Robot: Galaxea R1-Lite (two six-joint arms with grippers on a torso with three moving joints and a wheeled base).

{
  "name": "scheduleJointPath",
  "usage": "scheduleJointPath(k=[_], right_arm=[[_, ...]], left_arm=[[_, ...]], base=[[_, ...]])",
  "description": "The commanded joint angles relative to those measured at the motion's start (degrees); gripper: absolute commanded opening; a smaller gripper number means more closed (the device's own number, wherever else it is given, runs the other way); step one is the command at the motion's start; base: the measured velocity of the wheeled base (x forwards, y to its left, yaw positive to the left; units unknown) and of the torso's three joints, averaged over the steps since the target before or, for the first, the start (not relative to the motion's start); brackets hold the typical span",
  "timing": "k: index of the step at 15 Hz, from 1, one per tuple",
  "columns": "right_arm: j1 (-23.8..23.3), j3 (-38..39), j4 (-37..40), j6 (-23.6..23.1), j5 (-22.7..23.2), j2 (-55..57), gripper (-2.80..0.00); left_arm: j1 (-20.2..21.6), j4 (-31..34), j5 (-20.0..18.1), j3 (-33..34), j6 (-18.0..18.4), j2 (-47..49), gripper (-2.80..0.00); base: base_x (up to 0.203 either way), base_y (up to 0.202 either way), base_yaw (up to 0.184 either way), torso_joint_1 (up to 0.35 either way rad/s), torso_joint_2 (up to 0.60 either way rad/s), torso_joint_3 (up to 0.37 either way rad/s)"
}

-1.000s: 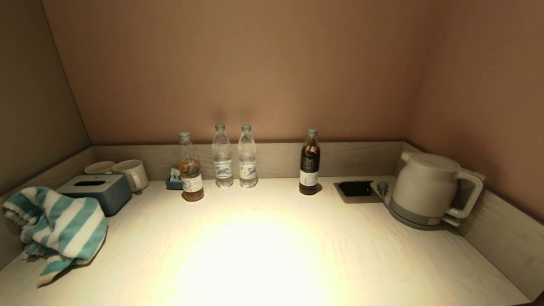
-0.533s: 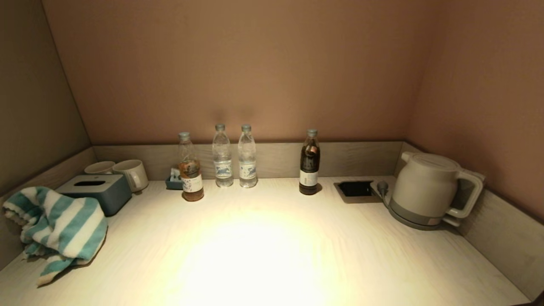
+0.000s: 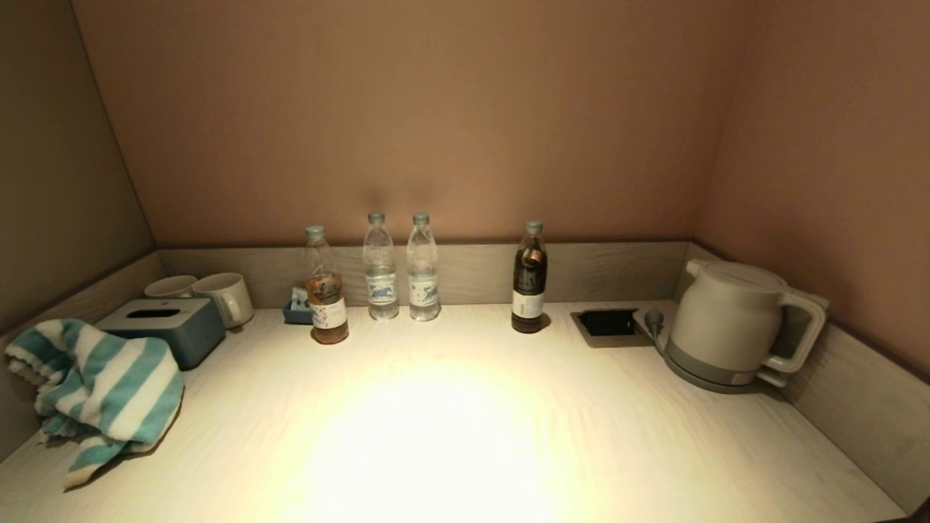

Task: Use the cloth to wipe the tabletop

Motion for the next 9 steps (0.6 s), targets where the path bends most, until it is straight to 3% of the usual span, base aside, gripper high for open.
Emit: scheduleJointPath(k=[1,9], right_arm=[[0.01,0.0,0.0,0.02,-0.02,0.05,-2.8],[0.01,0.0,0.0,0.02,-0.02,0.05,-2.8]], left_arm=[[0.02,-0.01,0.02,0.0,-0.03,-0.02,-2.8],[0.02,-0.01,0.02,0.0,-0.03,-0.02,-2.8]], base=[[0.0,0.0,0.0,0.0,0.0,0.0],[0.0,0.0,0.0,0.0,0.0,0.0]])
